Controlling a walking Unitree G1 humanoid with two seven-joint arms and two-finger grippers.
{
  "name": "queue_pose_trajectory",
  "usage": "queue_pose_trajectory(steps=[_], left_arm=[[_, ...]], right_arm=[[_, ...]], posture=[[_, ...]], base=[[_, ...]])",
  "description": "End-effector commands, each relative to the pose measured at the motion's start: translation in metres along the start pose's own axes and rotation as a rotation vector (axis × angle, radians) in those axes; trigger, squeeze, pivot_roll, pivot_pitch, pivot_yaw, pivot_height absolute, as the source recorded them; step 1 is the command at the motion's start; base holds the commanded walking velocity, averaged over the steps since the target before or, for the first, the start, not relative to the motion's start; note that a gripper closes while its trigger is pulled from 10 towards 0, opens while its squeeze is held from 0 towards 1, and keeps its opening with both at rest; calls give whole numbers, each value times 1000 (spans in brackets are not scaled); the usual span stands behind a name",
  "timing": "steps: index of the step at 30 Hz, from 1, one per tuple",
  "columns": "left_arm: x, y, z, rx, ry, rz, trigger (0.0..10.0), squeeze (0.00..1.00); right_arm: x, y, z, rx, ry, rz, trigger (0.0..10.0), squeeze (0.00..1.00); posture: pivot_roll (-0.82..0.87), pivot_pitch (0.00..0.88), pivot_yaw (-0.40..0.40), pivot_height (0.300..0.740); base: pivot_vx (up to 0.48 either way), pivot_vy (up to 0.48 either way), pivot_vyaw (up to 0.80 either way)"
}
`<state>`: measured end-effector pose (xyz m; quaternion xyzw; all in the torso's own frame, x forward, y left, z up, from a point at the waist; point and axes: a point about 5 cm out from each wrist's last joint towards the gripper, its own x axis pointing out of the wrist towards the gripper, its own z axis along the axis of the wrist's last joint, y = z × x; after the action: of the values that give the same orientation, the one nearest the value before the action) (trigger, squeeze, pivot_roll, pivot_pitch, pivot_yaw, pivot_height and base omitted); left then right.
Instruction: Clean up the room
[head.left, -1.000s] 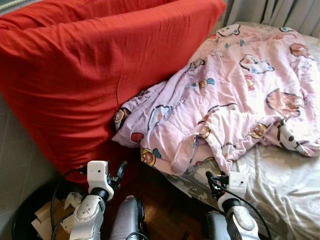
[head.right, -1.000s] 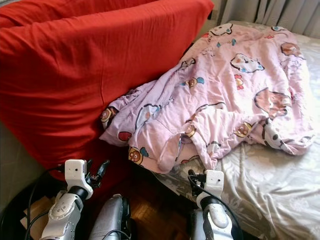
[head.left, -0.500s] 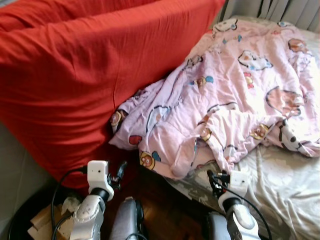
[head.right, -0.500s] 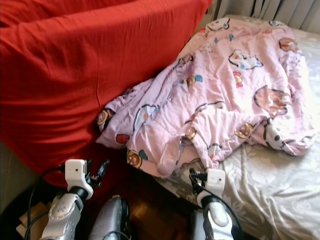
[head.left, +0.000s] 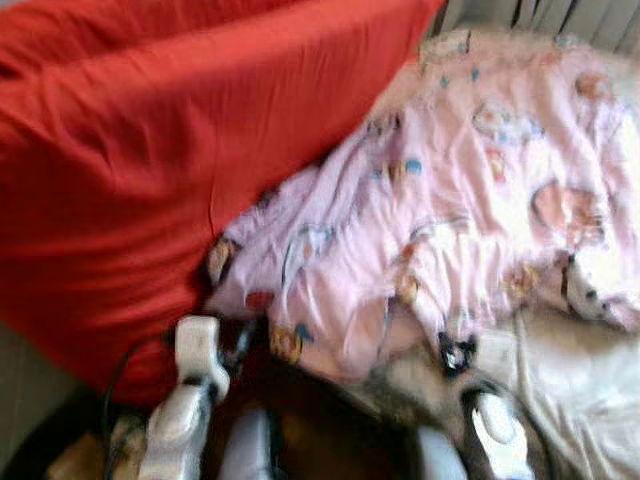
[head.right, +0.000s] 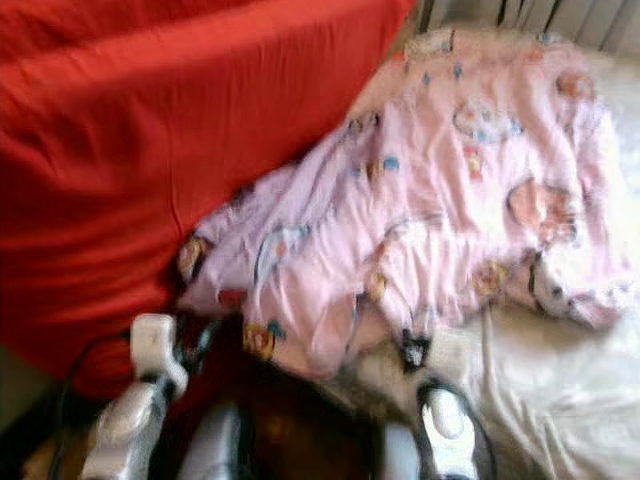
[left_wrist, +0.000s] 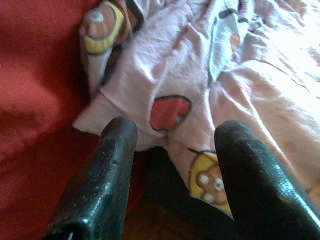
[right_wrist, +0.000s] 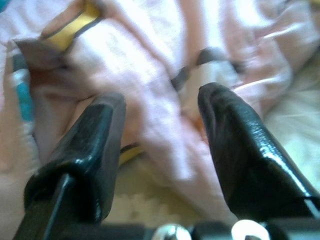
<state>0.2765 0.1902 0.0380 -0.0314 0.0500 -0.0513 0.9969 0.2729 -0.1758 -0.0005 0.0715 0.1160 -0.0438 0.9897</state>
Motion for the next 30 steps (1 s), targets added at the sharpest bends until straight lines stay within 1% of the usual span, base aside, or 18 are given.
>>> queue_pose_trajectory(steps=[1, 4, 5, 7, 10, 13, 17, 22, 27, 28, 30], left_arm=[[-4, -2, -7, -13, 24, 0, 10000, 0], [-4, -2, -7, -13, 25, -1, 10000, 0], [-4, -2, -6, -12, 25, -2, 10000, 0], [-5, -2, -6, -11, 26, -3, 10000, 0], [-5, -1, -7, -9, 29, -4, 10000, 0], [-5, 0, -7, -8, 30, -3, 10000, 0], [-6, 0, -7, -7, 32, -2, 10000, 0], [-6, 0, -7, -5, 33, -4, 10000, 0], [-5, 0, -5, -5, 32, -6, 10000, 0], [-4, 0, -5, -4, 35, -9, 10000, 0], [-2, -2, -4, -5, 33, -13, 10000, 0]], right_arm=[[-6, -12, -7, -10, 31, -50, 10000, 0], [-6, -13, -8, -23, 38, -55, 10000, 0], [-6, -15, -8, -17, 41, -63, 10000, 1000], [-5, -19, -9, -19, 65, -73, 10000, 1000], [-4, -17, -10, -29, 94, -42, 10000, 1000], [-2, -16, -8, -9, 90, -34, 10000, 1000], [0, -14, -5, -20, 80, -12, 10000, 1000], [2, -8, -5, -31, 105, 37, 10000, 1000], [4, -6, -8, -90, 157, 61, 10000, 1000], [5, -5, -9, -118, 177, 67, 10000, 1000], [7, -5, -7, -126, 183, 65, 10000, 1000]], posture=[[10, 170, 45, 598], [11, 170, 46, 598], [12, 172, 47, 598], [12, 174, 49, 598], [16, 177, 51, 598], [15, 179, 53, 598], [17, 182, 55, 598], [20, 186, 59, 598], [22, 197, 60, 598], [25, 201, 60, 598], [28, 208, 60, 598]], base=[[0, 0, 0], [0, 0, 0], [0, 0, 0], [0, 0, 0], [0, 0, 0], [0, 0, 0], [0, 0, 0], [0, 0, 0], [0, 0, 0], [0, 0, 0], [0, 0, 0]])
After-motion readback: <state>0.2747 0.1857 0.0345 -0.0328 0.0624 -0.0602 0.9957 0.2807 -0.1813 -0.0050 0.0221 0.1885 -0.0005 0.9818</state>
